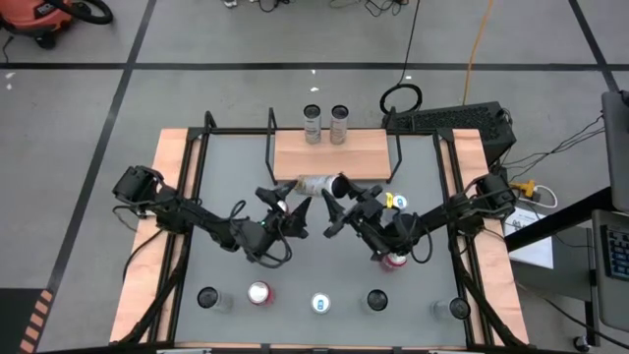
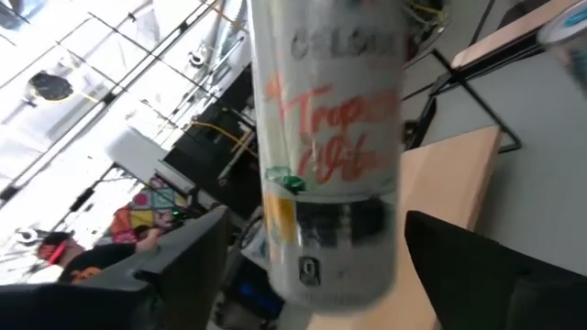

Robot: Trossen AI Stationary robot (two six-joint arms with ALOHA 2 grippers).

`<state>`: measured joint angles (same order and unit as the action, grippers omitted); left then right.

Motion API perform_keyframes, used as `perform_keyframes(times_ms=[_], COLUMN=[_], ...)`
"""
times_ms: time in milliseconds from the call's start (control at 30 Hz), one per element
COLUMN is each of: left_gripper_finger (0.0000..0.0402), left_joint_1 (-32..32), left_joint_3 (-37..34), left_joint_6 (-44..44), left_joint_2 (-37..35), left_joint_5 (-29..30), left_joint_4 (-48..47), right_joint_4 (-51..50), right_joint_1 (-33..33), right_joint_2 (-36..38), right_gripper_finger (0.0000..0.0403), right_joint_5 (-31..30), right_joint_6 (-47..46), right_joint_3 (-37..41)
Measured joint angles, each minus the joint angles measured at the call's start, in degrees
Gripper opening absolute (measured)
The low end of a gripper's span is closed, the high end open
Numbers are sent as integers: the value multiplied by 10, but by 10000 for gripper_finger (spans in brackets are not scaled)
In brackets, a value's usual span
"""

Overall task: Place canned beverage on shelf
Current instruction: Put the top white yellow soda can aligned with the other white yellow soda can on the shelf

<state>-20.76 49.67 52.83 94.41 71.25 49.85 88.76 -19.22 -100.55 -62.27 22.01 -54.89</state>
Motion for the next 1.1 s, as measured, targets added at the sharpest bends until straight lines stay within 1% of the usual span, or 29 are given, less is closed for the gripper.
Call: perform_keyframes(times_ms=[67,167,300,400,467,533,600,667,767,833,900,933,967,1033,1067,1100], left_gripper_finger=[343,354,356,356,356,356,356,356,356,357,357,357,357,357,357,357], left_joint_1=[-6,-19,-39,-61,-75,-83,-87,-89,-90,-89,-81,-74,-63,-29,-10,7], left_joint_3=[0,0,0,0,0,0,0,0,0,0,0,0,0,0,0,0], left_joint_6=[-13,-15,-18,-31,-38,-51,-63,-80,-104,-129,-179,-215,-260,-346,-375,-392], left_joint_2=[0,0,0,0,0,0,-3,-10,-30,-51,-77,-92,-107,-128,-131,-130], left_joint_5=[-5,-8,-4,-2,4,11,13,13,-7,-41,-97,-135,-187,-299,-340,-360], left_joint_4=[-5,-2,-2,0,1,1,0,2,-1,-17,-55,-86,-122,-185,-202,-208], right_joint_4=[4,7,-8,-62,-124,-208,-310,-423,-580,-684,-787,-832,-872,-922,-936,-943], right_joint_1=[0,-4,-12,-22,-29,-35,-37,-37,-37,-34,-28,-23,-17,-10,-6,-5], right_joint_2=[0,1,17,45,69,99,135,170,226,260,284,292,297,300,300,299], right_gripper_finger=[211,211,211,211,211,211,211,211,210,210,210,210,210,210,210,210], right_joint_5=[-22,-42,-43,-43,-46,-51,-45,-19,59,100,143,161,178,218,234,238], right_joint_6=[23,53,109,161,176,172,133,70,-29,-79,-121,-137,-150,-164,-166,-166], right_joint_3=[0,0,0,0,0,0,0,0,-3,-19,-42,-55,-69,-94,-105,-113])
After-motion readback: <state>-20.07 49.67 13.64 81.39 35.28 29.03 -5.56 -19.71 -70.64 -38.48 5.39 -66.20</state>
